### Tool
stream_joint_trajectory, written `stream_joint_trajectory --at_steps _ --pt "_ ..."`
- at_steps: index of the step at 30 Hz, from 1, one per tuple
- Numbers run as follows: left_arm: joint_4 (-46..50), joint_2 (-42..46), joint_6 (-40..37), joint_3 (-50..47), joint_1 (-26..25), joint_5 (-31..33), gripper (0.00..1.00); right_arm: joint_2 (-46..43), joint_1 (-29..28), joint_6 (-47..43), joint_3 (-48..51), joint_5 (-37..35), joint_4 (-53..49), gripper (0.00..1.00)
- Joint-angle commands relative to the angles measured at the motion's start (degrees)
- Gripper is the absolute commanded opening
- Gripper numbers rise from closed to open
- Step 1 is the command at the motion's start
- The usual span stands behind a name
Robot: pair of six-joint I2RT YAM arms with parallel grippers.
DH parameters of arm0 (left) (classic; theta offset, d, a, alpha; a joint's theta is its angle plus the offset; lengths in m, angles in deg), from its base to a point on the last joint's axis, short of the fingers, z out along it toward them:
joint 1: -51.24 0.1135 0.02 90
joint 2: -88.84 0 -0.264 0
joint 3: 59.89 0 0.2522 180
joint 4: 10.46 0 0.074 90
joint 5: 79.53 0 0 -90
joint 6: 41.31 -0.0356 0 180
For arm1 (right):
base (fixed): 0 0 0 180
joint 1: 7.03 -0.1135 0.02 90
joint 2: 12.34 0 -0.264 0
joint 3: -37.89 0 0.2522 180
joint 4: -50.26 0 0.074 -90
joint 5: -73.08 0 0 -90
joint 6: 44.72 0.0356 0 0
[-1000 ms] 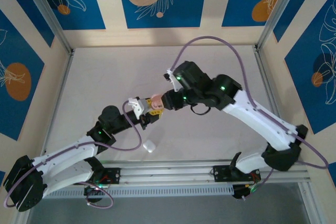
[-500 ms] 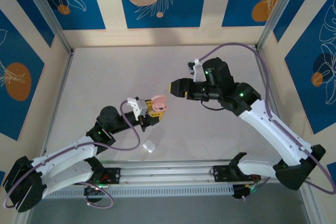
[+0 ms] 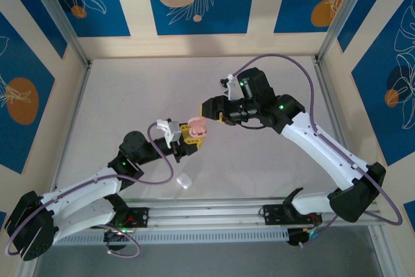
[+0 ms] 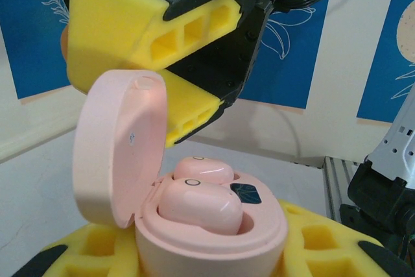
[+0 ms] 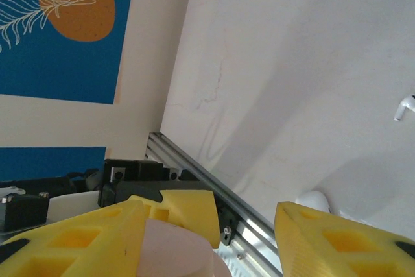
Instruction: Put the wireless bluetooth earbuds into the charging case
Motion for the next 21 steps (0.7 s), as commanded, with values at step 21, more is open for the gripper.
stream_joint_trajectory --at_steps 21 --pt "-7.7 -0.7 1.9 2.4 -0.8 0.1 0.35 -7.5 3.4 9.0 15.5 24.0 19.7 0.56"
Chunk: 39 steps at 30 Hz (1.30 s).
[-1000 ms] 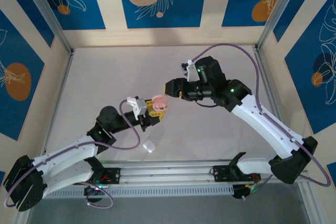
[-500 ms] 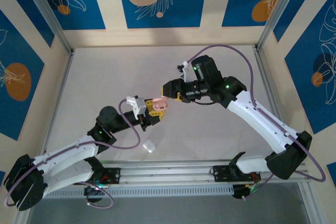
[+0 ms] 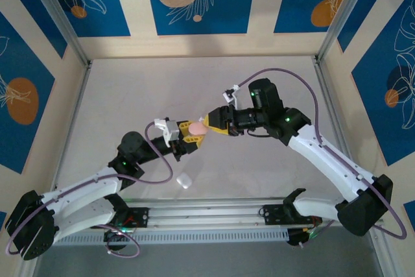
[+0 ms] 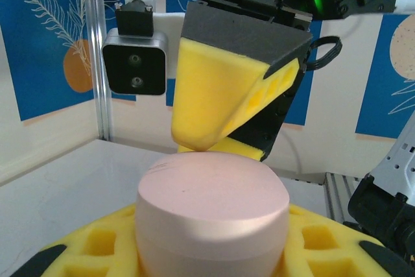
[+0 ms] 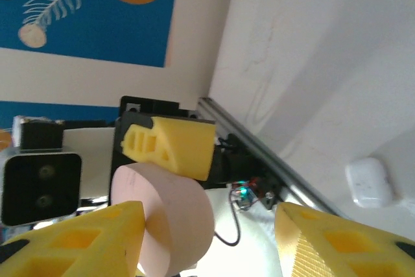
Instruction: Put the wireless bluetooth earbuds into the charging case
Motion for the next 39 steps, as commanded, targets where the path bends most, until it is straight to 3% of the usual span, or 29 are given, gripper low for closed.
stream_joint_trajectory --at_steps 1,7,13,18,23,32,39 --pt "-4.0 -0.4 1.1 2.3 -0.8 0.0 0.35 0.1 -0.1 4.3 2.0 9.4 8.6 0.55" --pt "-4.9 -1.1 0.9 2.5 -0.9 1.0 0.35 1.5 -1.6 7.3 4.1 12.6 14.9 0.52" --pt "-4.8 -1.5 0.7 2.9 -0.9 0.7 0.35 1.8 -1.7 7.7 4.6 12.7 15.7 0.41" --pt "-2.6 -1.1 -0.2 2.9 -0.8 1.3 0.37 1.4 -1.0 7.7 5.2 11.8 15.5 0.21" --pt "2.2 0.1 -2.5 3.2 -0.8 2.8 0.42 -0.1 0.3 8.5 6.5 9.4 16.8 0.10" --pt "8.6 2.2 -4.5 3.0 -0.8 5.6 0.63 -4.1 3.6 9.1 10.2 3.5 18.5 0.06" --pt "14.3 5.6 -4.1 2.7 -0.8 9.9 0.67 -9.2 8.7 7.0 16.7 -10.2 10.8 0.06"
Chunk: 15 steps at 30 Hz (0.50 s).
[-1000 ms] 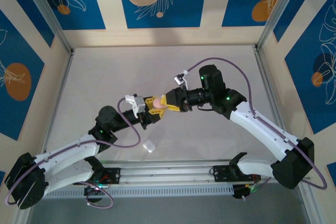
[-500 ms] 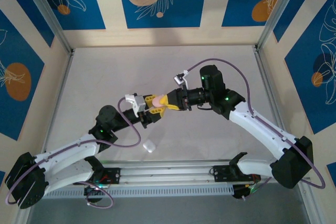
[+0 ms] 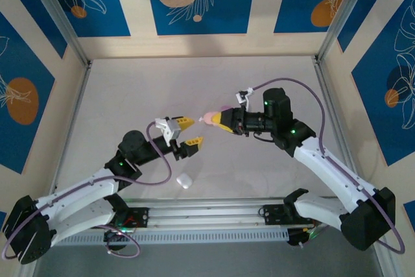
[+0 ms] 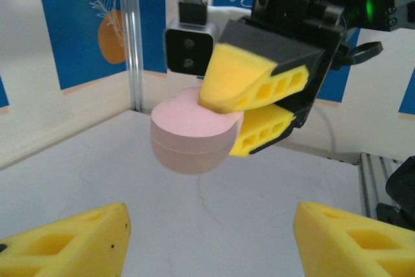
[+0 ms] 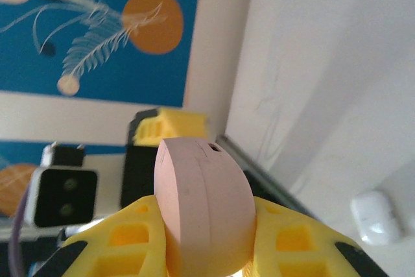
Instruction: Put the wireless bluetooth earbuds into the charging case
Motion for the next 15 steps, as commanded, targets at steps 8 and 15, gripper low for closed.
stream_joint_trajectory --at_steps 8,15 --pt "19.1 4.2 2.7 6.2 -0.5 11.6 0.76 -2.1 8.1 -3.5 10.5 -16.3 -9.3 0.07" --pt "23.3 2.1 5.0 8.1 -0.4 13.6 0.82 5.4 13.9 -1.4 16.6 -15.3 1.0 0.08"
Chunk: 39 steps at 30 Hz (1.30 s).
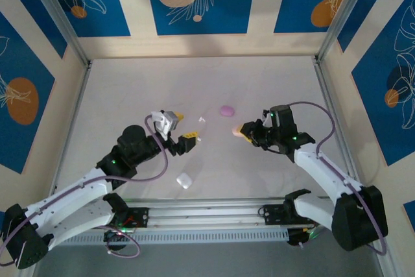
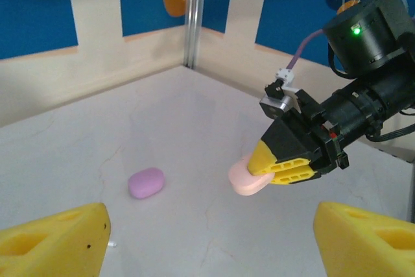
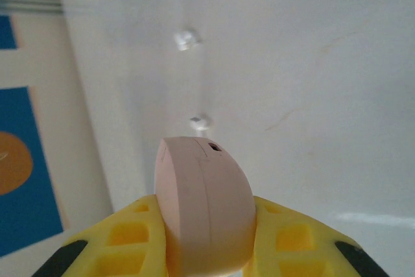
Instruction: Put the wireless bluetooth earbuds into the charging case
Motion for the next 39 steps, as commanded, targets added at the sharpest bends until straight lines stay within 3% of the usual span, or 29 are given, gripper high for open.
stream_joint_trajectory --at_steps 1,16,25,34,39 --pt "4.4 -0.6 2.0 1.7 -0.4 2.1 0.82 3.8 2.0 0.7 1.6 0.1 7.4 0.08" --pt "10.4 2.5 2.3 2.5 -0.1 5.3 0.84 25.9 5.4 -3.8 -4.4 8.5 14.7 0.11" --pt "12.4 3.9 3.0 2.7 -0.2 6.0 0.89 35.2 5.3 -5.9 -7.8 7.9 14.2 0.16" --pt "12.2 4.4 3.0 2.4 -0.1 6.6 0.91 36.8 3.8 -7.5 -8.8 4.4 9.7 0.26" --pt "12.6 4.6 2.9 2.5 -0.1 6.6 0.91 36.1 2.4 -9.1 -10.5 0.9 4.7 0.38"
